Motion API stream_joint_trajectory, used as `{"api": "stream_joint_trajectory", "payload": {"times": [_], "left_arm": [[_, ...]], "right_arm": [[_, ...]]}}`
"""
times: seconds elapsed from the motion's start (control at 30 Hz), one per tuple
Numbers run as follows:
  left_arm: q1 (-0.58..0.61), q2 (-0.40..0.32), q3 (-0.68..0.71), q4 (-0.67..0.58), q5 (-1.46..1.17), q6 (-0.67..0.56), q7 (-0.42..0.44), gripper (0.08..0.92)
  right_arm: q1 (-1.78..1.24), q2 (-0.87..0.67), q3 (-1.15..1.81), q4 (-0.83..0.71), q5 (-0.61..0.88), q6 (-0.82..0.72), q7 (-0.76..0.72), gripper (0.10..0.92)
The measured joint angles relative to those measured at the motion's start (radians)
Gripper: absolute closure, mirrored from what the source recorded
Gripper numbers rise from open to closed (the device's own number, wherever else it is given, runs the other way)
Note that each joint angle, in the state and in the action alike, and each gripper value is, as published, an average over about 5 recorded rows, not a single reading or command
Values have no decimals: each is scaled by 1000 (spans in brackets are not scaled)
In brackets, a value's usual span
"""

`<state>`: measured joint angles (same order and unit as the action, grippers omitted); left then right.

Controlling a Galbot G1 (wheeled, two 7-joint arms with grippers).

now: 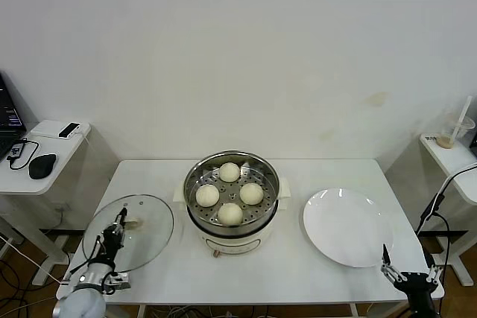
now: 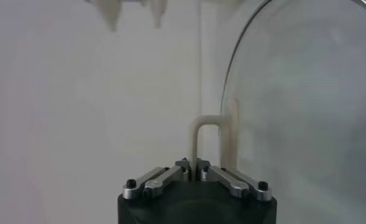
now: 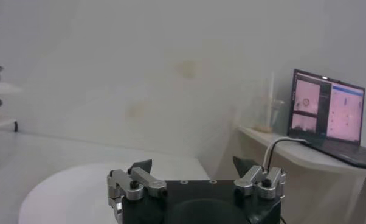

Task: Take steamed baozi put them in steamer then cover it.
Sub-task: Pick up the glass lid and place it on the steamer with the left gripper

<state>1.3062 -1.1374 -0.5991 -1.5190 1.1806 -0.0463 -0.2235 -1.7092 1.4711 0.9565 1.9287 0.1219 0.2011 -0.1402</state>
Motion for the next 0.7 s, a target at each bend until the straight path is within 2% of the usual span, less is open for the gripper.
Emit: {"api": "stream_joint_trajectory", "payload": {"times": [0.43,0.7], "left_arm": [[72,69,-112,-222,-58,63,74,863],[64,122,-88,-367,-93,127,144,863]], "right_arm": [[8,-20,-34,-16,-14,-7,-4,203],[10,-11,-63,-24,-47,-6,-7,203]]}}
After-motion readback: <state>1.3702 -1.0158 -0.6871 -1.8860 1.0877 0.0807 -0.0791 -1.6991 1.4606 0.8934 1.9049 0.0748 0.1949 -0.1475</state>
